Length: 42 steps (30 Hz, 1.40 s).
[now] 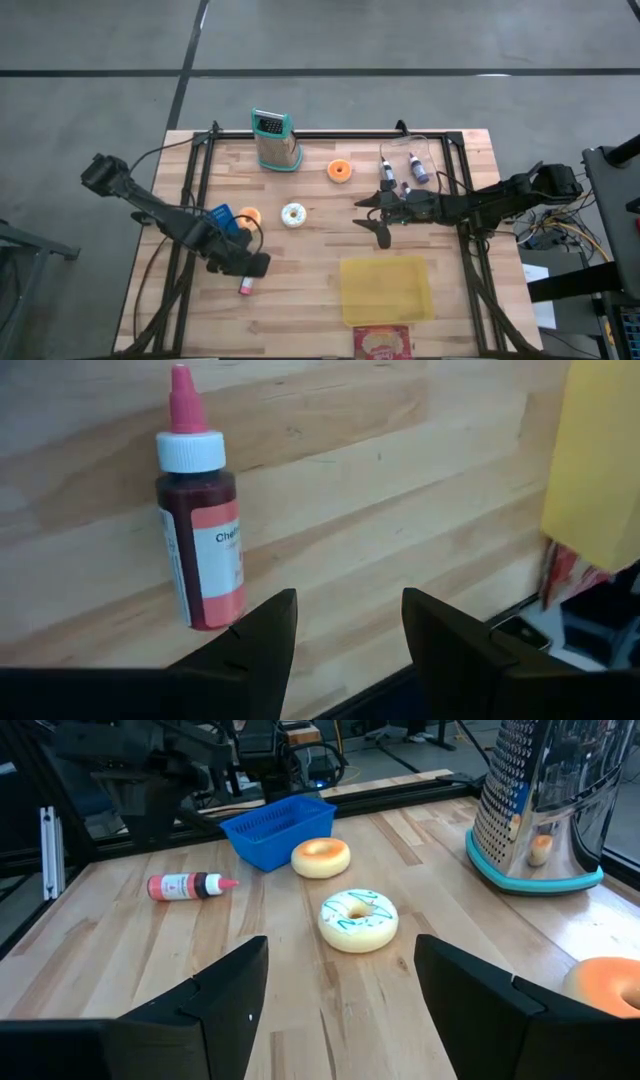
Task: Pick & Place Food Item
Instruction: Put the pink food coloring bottle into the transparent bin
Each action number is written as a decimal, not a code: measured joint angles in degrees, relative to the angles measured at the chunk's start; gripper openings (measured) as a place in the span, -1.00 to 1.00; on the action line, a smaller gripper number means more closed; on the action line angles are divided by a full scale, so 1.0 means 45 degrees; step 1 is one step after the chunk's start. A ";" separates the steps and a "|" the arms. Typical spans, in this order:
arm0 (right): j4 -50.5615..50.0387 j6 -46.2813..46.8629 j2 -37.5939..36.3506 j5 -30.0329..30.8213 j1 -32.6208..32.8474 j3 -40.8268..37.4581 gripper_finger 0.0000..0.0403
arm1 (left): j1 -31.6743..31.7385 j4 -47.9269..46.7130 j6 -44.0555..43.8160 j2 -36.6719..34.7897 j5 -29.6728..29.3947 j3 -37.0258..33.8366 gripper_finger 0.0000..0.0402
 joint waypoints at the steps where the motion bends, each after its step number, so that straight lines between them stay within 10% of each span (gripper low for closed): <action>1: -0.0004 0.0000 0.0000 0.0000 0.0004 0.0000 0.25 | -0.0043 -0.0001 0.0124 0.0025 0.0000 0.0000 -0.06; 28: -0.0002 0.0000 0.0005 0.0000 0.0000 0.0000 0.27 | -0.0130 -0.1354 0.0127 0.0130 -0.1371 -0.0146 -0.06; 42: -0.0003 0.0000 0.0005 0.0000 0.0001 0.0000 0.24 | -0.0118 -0.0839 -0.1044 0.2340 0.1909 -0.0146 -0.08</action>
